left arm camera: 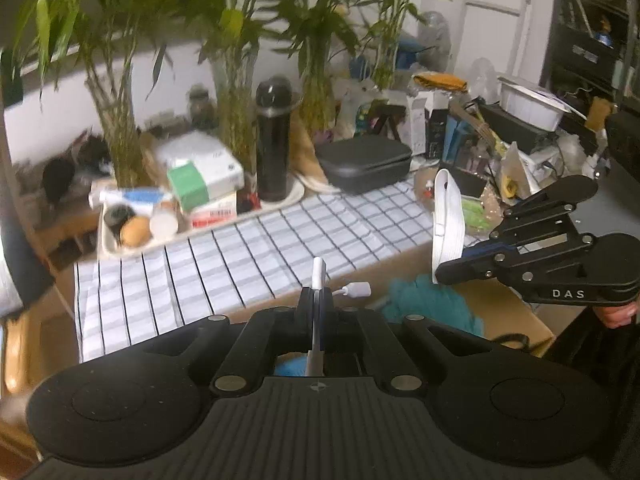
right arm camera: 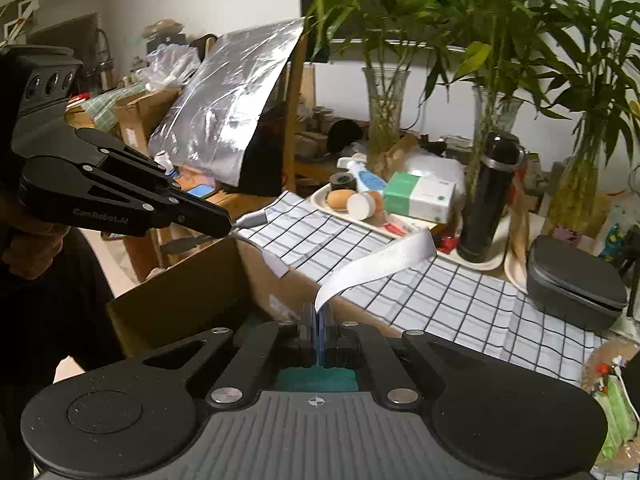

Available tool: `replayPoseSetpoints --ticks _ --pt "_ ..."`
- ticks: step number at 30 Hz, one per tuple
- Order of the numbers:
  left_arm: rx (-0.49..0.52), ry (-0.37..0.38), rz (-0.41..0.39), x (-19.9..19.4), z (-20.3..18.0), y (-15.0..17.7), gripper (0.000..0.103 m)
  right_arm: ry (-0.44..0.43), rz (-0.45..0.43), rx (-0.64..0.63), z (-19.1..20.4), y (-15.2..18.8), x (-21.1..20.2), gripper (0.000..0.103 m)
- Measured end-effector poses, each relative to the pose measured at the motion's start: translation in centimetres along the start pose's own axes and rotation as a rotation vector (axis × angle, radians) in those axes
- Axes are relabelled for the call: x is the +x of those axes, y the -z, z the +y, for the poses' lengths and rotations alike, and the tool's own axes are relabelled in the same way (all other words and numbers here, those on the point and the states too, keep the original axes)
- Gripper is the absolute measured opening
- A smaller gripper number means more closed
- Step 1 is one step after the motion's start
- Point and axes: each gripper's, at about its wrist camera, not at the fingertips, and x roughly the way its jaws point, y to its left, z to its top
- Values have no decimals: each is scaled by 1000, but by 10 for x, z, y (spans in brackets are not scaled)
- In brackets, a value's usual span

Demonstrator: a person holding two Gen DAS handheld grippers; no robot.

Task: Organize soft objects
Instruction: 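Open both tools to release the cable and strap into the box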

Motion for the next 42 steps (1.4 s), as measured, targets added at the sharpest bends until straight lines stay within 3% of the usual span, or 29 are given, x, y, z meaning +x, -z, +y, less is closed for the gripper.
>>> replayPoseSetpoints --ticks 4,8,10,12,14,25,34,37,39,42 --pt "-64 -5 58 8 1 11 3 -38 19 -14 7 4 1 4" --pt "-202 17 133 18 16 21 5 -64 36 -38 17 8 3 4" --pt "-258 18 153 20 24 24 19 -74 43 -44 21 9 4 4" --pt "-286 16 136 16 30 25 40 -79 51 -48 23 10 5 4" --pt "-292 8 114 11 33 25 45 -83 55 -52 25 11 6 4" --pt "-254 -47 48 -9 36 26 46 -102 82 -60 31 10 12 4" --pt "-198 -86 17 -22 32 31 46 -133 181 -113 51 8 37 5" --pt "-187 -97 19 -23 32 33 46 -116 208 -161 60 12 42 27" --pt "-188 -98 20 -23 32 34 46 -118 200 -173 62 13 40 61" --pt "-206 -120 3 -26 34 35 46 -132 171 -162 61 12 34 72"
